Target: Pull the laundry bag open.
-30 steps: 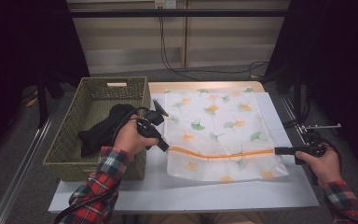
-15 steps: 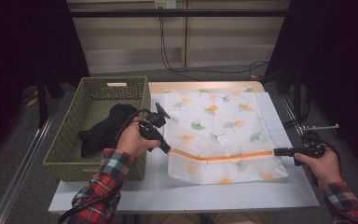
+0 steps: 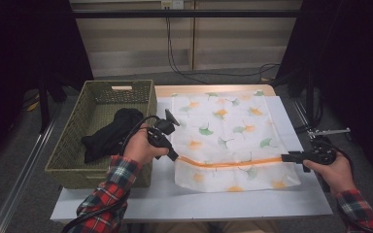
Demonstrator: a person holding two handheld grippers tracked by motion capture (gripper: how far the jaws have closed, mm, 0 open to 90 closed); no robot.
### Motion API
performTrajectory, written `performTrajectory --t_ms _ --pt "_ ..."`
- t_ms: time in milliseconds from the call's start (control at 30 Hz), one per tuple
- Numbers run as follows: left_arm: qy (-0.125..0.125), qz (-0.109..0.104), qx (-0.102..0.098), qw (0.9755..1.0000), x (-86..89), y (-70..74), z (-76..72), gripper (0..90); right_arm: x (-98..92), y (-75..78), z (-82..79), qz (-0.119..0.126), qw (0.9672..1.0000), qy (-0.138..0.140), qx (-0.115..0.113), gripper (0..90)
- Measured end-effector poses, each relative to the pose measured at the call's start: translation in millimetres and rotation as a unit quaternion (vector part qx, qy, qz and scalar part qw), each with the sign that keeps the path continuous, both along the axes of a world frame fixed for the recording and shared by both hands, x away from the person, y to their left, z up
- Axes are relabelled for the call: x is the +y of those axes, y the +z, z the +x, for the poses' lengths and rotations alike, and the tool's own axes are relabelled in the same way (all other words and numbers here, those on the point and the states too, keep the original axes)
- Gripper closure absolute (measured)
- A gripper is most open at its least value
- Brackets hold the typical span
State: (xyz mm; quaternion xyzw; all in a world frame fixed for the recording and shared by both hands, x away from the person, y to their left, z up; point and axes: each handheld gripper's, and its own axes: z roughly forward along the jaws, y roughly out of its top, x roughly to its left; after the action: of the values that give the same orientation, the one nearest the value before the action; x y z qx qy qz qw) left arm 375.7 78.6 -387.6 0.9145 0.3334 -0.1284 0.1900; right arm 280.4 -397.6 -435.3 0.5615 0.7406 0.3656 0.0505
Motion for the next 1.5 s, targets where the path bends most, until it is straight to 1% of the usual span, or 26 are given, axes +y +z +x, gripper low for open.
performTrajectory --t_ms 67,133,167,233,267,300,333,367,400,467,500,533,567,633,700,767,833,967,1033,1067,1133,1200,1267,1333,1400,1500 --pt "-0.004 0.001 -0.004 1.0 0.6 -1.0 0.8 88.9 1.5 0.5 0.3 0.0 1.0 -0.001 -0.008 47.2" --pt "0.003 -0.004 -0.008 1.0 -0.2 -1.2 -0.4 87.1 2.8 1.4 0.8 0.0 0.9999 0.002 -0.011 46.3" --pt "0.0 -0.006 -0.012 0.9999 -0.4 -1.2 -0.2 85.1 3.3 1.9 1.0 0.001 0.9999 0.003 -0.014 46.0" --pt "0.003 -0.01 -0.018 0.9998 -1.7 -0.6 -0.9 79.1 4.9 2.2 1.4 0.001 0.9998 0.009 -0.015 44.9" --pt "0.004 -0.01 -0.028 0.9995 -2.5 -0.1 -1.5 76.7 5.8 2.5 1.5 0.0 0.9999 0.008 -0.015 44.2" --pt "0.002 -0.01 -0.043 0.999 -3.0 0.6 -1.7 71.5 6.5 2.4 1.8 0.0 0.9998 0.01 -0.016 43.4" --pt "0.005 -0.014 -0.05 0.9986 -3.4 0.9 -1.5 64.1 7.3 2.4 1.9 0.0 0.9998 0.01 -0.018 41.9" --pt "0.016 -0.021 -0.045 0.9986 -4.3 1.0 -2.1 60.8 8.2 2.8 2.0 0.001 0.9998 0.01 -0.017 40.8" --pt "0.015 -0.024 -0.051 0.9983 -4.2 1.5 -2.0 59.8 9.0 2.5 2.5 0.003 0.9997 0.012 -0.02 39.8" --pt "0.027 -0.032 -0.064 0.9971 -5.4 2.1 -2.5 49.9 10.5 2.7 3.0 0.002 0.9997 0.012 -0.021 38.3" --pt "0.027 -0.028 -0.061 0.9974 -5.2 3.5 -1.8 47.5 11.1 2.5 3.4 0.002 0.9997 0.013 -0.022 37.1" --pt "0.034 -0.03 -0.07 0.9966 -6.3 3.6 -2.4 45.3 11.8 2.6 3.6 0.001 0.9997 0.013 -0.022 36.2" --pt "0.029 -0.027 -0.07 0.9968 -6.5 5.5 -1.9 41.5 12.4 2.5 3.9 0.003 0.9997 0.013 -0.022 35.9" --pt "0.038 -0.038 -0.08 0.9954 -8.2 6.9 -3.2 37.8 13.5 2.1 4.8 0.004 0.9995 0.016 -0.026 34.5" --pt "0.038 -0.046 -0.092 0.9939 -10.2 8.6 -4.3 31.5 15.2 1.8 5.7 0.004 0.9995 0.018 -0.025 32.6" --pt "0.048 -0.06 -0.097 0.9923 -12.5 8.6 -6.1 27.6 16.7 2.0 6.3 0.003 0.9995 0.018 -0.024 31.8" --pt "0.054 -0.062 -0.107 0.9908 -15.7 7.1 -6.8 22.2 18.2 1.8 7.3 0.002 0.9994 0.024 -0.026 30.3" --pt "0.053 -0.07 -0.113 0.9897 -20.6 1.3 -7.3 15.9 23.0 1.4 8.4 0.004 0.9991 0.033 -0.027 29.3" --pt "0.054 -0.069 -0.122 0.9886 -23.5 -1.9 -8.2 14.1 25.9 1.3 9.3 0.01 0.9988 0.036 -0.031 29.3" --pt "0.05 -0.065 -0.115 0.9899 -25.0 -3.3 -7.7 13.9 27.6 1.2 10.0 0.012 0.9988 0.037 -0.03 29.2" --pt "0.052 -0.07 -0.106 0.9906 -26.7 -5.3 -7.3 10.8 30.9 0.4 11.8 0.009 0.9987 0.041 -0.027 28.5" --pt "0.055 -0.073 -0.107 0.99 -26.7 -5.3 -7.5 10.3 34.6 -0.4 13.5 0.01 0.9986 0.045 -0.026 28.0" --pt "0.056 -0.071 -0.118 0.989 -25.6 -4.6 -6.8 9.1 38.9 -1.2 15.1 0.007 0.9983 0.05 -0.027 26.8" --pt "0.065 -0.074 -0.113 0.9886 -25.1 -4.8 -6.8 8.7 43.2 -1.0 16.7 0.006 0.9981 0.054 -0.027 25.2" --pt "0.063 -0.07 -0.119 0.9884 -24.8 -4.9 -7.8 7.9 47.5 -1.2 18.6 0.001 0.998 0.058 -0.027 25.0" --pt "0.064 -0.081 -0.111 0.9884 -23.9 -5.1 -7.3 7.4 54.1 -1.3 21.7 0.0 0.9974 0.066 -0.028 24.8"
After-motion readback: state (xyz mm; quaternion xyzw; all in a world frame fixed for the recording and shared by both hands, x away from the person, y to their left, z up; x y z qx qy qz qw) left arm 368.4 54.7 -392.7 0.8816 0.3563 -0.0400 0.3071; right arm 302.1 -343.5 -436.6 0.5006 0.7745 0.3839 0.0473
